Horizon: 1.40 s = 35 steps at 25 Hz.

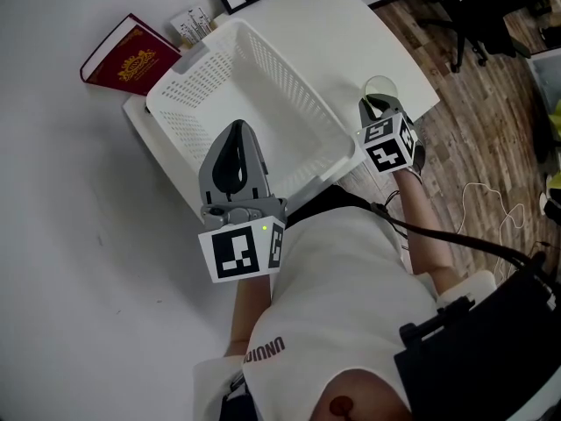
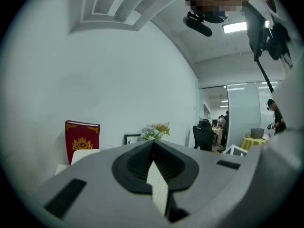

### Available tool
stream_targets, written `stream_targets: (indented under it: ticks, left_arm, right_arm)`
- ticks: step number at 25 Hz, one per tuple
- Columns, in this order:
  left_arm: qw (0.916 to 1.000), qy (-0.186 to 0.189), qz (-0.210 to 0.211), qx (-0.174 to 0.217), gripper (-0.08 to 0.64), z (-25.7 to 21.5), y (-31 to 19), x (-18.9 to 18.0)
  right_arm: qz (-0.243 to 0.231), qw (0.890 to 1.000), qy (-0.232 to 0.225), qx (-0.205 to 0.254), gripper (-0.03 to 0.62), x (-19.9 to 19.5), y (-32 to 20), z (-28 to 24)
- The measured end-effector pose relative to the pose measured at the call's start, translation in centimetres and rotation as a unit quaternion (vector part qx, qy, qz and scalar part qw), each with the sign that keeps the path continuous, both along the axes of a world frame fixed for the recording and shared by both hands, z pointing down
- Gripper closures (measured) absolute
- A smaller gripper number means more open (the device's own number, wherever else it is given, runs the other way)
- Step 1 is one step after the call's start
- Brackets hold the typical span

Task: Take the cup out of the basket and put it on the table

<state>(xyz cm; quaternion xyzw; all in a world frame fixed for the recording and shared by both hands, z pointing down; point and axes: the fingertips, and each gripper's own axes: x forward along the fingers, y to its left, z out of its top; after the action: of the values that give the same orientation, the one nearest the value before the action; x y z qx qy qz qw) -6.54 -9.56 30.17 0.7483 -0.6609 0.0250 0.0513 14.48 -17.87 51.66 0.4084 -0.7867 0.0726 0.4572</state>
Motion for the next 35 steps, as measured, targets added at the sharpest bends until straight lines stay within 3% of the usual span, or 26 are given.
stream_targets:
  ticks: [35]
  left_arm:
    - [0.9999, -0.008, 0.009, -0.002, 0.549, 0.2, -0.7, 0.5]
  right_arm:
    - [0.005, 0.997, -0.034, -0.068, 0.552, 0.3, 0.8, 3.5]
